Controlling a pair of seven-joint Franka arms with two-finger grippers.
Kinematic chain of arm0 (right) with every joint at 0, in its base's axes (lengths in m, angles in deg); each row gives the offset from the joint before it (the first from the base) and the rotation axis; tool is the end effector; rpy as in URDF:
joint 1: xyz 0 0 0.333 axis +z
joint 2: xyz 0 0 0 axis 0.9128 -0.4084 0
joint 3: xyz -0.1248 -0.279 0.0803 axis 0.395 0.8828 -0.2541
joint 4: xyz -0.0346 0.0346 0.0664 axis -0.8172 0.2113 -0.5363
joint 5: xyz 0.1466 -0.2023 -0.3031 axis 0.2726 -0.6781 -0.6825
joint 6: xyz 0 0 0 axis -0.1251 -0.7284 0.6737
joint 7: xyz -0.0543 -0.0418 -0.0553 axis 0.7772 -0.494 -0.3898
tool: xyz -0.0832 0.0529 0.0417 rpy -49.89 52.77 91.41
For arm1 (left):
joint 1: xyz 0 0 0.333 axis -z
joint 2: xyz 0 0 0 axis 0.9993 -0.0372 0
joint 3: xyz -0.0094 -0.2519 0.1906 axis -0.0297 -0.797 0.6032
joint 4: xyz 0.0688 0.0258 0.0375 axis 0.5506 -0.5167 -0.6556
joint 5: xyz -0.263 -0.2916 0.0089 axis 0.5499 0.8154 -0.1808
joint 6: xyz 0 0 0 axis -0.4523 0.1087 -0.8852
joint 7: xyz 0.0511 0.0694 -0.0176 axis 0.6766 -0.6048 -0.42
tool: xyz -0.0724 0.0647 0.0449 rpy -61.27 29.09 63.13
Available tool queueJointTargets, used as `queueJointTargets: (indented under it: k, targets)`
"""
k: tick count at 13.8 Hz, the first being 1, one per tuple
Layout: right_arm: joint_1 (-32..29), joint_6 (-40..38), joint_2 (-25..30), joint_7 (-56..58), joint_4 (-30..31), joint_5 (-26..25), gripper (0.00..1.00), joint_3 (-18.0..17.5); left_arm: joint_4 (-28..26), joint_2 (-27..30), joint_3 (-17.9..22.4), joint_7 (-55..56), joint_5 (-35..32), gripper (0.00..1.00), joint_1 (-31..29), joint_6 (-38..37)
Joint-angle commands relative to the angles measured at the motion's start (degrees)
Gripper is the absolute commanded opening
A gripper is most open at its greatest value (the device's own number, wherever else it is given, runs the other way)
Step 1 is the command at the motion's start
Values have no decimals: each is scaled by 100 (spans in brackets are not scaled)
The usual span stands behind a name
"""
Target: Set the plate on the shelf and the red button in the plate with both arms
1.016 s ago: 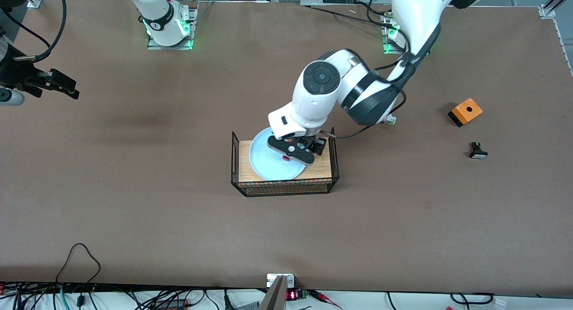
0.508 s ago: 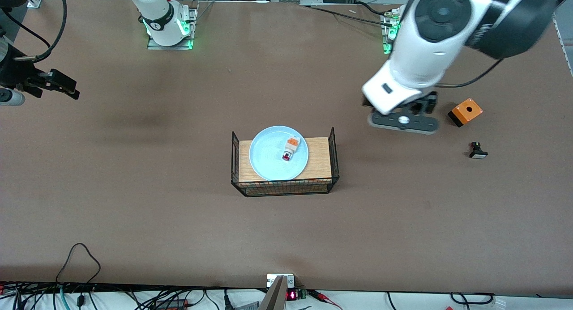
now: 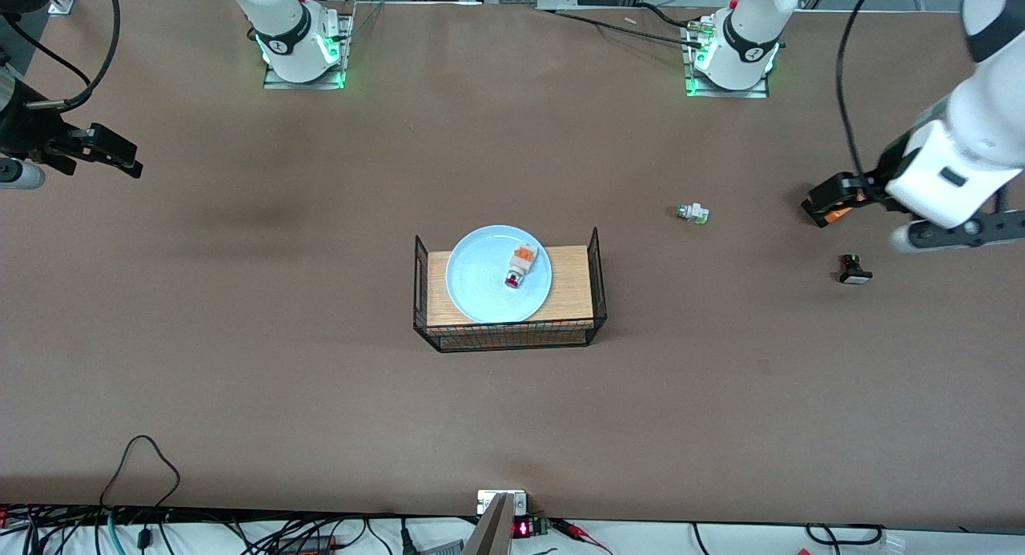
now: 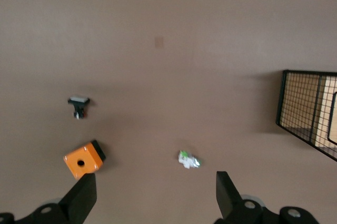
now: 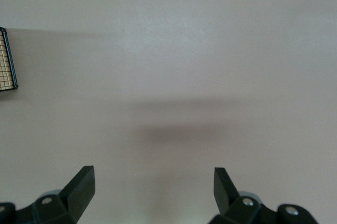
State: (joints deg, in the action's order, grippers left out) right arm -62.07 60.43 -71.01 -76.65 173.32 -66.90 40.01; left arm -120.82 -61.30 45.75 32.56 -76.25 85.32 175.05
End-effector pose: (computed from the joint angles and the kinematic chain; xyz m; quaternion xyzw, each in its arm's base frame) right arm 0.5349 -0.0275 0.5760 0.9998 -0.0158 -0.0136 0.0067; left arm 0.5917 -0.0605 0.6063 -0.9984 -0.0526 0.0185 0.0106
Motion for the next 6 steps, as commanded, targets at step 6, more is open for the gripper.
queueJointTargets:
  k: [6]
  targets:
    - [66,-51,-31,97,-102,23,100,-27,-1213,893,927,-1043,126,100,518,316]
